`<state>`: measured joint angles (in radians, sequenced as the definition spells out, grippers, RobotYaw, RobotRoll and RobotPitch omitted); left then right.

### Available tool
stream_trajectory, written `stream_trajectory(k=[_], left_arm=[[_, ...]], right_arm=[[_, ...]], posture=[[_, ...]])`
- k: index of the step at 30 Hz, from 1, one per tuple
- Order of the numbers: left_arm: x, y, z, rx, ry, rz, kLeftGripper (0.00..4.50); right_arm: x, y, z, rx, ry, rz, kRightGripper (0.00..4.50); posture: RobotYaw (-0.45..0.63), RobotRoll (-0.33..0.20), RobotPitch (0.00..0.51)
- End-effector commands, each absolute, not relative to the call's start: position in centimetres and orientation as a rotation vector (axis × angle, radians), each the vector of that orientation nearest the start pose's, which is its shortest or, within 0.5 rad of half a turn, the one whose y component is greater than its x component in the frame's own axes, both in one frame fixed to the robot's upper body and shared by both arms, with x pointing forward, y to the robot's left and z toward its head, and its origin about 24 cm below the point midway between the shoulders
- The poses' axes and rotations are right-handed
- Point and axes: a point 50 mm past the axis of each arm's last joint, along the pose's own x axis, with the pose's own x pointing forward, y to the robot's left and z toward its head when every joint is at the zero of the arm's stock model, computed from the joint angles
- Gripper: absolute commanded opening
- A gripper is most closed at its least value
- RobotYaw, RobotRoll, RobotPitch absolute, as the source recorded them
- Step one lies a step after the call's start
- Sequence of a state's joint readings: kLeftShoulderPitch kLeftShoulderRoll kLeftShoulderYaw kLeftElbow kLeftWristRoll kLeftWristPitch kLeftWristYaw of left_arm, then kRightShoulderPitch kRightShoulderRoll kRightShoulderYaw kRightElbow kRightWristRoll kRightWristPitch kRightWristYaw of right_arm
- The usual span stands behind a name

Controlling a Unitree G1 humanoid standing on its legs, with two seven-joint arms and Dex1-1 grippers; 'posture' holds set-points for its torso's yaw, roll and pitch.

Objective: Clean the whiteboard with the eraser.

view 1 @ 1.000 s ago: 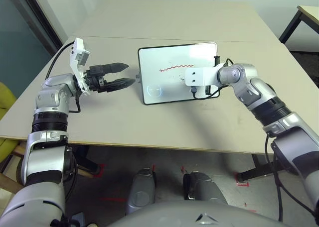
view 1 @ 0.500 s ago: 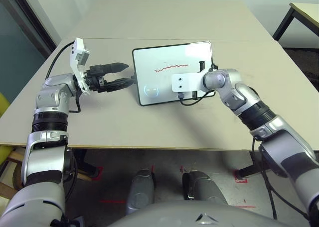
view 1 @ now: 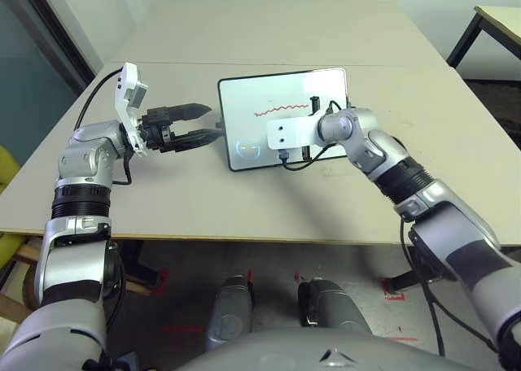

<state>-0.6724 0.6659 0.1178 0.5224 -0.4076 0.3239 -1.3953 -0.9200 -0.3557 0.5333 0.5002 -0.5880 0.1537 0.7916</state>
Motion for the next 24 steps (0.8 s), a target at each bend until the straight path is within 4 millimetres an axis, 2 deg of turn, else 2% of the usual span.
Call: stream_trajectory(k=[1, 4, 8, 11, 13, 15, 19, 24], left_arm=[[32.3, 24.9, 16.7, 0.033, 0.101, -1.144, 4.5], [32.4, 24.8, 16.6, 0.031, 0.102, -1.148, 4.5], [32.4, 24.7, 16.6, 0.028, 0.102, -1.149, 4.5], [32.3, 24.8, 16.5, 0.027, 0.104, -1.147, 4.5], [32.2, 24.9, 16.5, 0.026, 0.106, -1.145, 4.5], [32.1, 25.0, 16.4, 0.024, 0.109, -1.141, 4.5], [32.0, 25.2, 16.4, 0.023, 0.11, -1.136, 4.5], [31.8, 25.3, 16.5, 0.023, 0.111, -1.132, 4.5]], right_arm=[[37.4, -10.9, 12.4, -1.335, 0.316, 0.831, 0.22], [37.5, -11.9, 12.4, -1.332, 0.334, 0.812, 0.22], [37.5, -11.8, 12.9, -1.306, 0.308, 0.817, 0.22], [37.2, -10.7, 13.9, -1.213, 0.249, 0.854, 0.22], [36.8, -9.0, 15.8, -1.036, 0.164, 0.888, 0.22], [36.5, -7.9, 17.7, -0.945, 0.087, 0.913, 0.22], [36.5, -7.9, 19.2, -1.001, 0.035, 0.88, 0.21], [36.7, -8.6, 18.9, -1.074, 0.05, 0.855, 0.21]], posture=[[0.23, 0.0, 0.072], [0.23, 0.0, 0.072], [0.23, 0.0, 0.073], [0.23, 0.0, 0.078], [0.23, 0.0, 0.082], [0.23, 0.0, 0.086], [0.24, 0.0, 0.092], [0.24, 0.0, 0.097]])
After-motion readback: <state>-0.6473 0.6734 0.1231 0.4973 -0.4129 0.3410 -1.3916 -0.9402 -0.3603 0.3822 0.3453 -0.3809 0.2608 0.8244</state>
